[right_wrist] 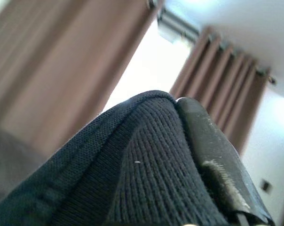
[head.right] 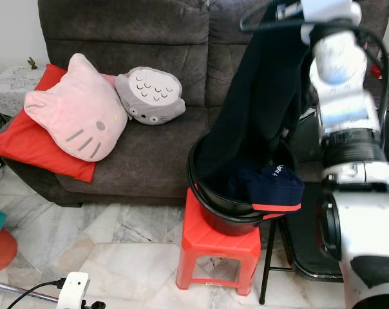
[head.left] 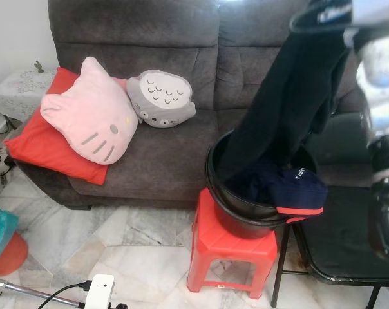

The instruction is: Hang hanger

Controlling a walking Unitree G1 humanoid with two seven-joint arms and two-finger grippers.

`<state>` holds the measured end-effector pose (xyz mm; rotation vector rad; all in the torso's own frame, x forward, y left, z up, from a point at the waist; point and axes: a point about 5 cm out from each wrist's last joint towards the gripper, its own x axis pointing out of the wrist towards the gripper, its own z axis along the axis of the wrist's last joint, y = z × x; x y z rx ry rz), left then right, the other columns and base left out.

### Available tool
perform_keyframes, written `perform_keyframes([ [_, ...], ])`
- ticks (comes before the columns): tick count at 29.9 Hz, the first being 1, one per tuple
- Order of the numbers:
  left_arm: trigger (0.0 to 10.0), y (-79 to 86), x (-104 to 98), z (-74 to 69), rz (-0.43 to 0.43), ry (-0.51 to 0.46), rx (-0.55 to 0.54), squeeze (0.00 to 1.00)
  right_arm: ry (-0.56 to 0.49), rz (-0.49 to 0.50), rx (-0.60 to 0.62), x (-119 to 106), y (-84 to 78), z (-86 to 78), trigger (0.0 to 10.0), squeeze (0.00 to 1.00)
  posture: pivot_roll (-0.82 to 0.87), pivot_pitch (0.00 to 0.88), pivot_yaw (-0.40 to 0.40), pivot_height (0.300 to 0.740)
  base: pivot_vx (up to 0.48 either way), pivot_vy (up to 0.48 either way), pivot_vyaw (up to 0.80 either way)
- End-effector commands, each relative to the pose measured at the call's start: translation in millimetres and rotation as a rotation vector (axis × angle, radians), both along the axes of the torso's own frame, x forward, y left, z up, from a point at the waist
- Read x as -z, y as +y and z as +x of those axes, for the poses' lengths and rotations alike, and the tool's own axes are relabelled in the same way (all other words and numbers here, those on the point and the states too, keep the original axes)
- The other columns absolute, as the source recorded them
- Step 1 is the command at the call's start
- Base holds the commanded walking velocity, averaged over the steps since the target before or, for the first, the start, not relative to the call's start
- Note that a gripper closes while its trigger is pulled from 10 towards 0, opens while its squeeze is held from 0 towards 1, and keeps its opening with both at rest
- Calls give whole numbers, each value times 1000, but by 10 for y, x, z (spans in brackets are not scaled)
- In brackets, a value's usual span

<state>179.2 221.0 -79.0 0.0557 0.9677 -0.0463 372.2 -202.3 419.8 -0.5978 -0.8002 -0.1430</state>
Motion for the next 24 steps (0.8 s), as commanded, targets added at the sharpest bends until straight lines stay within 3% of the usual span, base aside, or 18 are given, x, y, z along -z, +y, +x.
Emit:
perform_keyframes([
  [1, 10000, 29, 2, -16, 18, 10, 13, 0, -136, -10, -114, -351, 201, -196, 10000, 0, -69, 0, 17, 740, 0, 0, 0],
  [5, 10000, 31, 1, -15, 22, 9, 12, 0, -200, -3, -231, -502, 375, -361, 10000, 0, -74, 0, 17, 740, 0, 0, 0],
  [7, 10000, 29, 3, -16, 23, 9, 11, 0, -190, 27, -289, -450, 417, -407, 10000, 0, -74, 0, 14, 740, 0, 0, 0],
  [13, 10000, 23, 10, -28, 19, 13, 11, 0, 33, 158, -346, 330, 457, -349, 10000, 0, -73, 0, 13, 740, 0, 0, 0],
  [14, 10000, 24, 11, -31, 18, 14, 9, 0, 108, 262, -345, 587, 436, -345, 10000, 0, -77, 0, 14, 740, 0, 0, 0],
  [17, 10000, 29, 13, -38, 19, 16, 10, 0, 222, 360, -289, 1048, 413, -427, 10000, 0, -75, 0, 18, 740, 0, 0, 0],
  [24, 10000, 40, 12, -41, 23, 21, 20, 0, 376, 475, -253, 1590, 516, -624, 10000, 0, -86, 0, 27, 740, 0, 0, 0],
])
